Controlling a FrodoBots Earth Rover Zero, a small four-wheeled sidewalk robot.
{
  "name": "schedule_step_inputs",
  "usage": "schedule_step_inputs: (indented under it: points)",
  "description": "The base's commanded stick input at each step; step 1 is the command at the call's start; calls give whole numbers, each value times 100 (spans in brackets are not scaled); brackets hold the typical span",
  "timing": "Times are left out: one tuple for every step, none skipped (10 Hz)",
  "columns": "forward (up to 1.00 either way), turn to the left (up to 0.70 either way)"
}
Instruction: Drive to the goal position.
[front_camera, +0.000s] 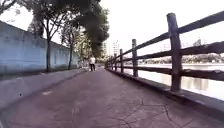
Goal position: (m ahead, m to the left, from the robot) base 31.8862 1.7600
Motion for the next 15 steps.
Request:
schedule_step_inputs:
  points:
    - [100, 1]
    - [100, 1]
    - [100, 1]
    - [100, 1]
    - [100, 1]
    - [100, 1]
    - [100, 1]
    - [100, 1]
    - [100, 1]
    - [100, 1]
    - [100, 1]
    - [100, 1]
    - [100, 1]
    - [100, 1]
    - [100, 1]
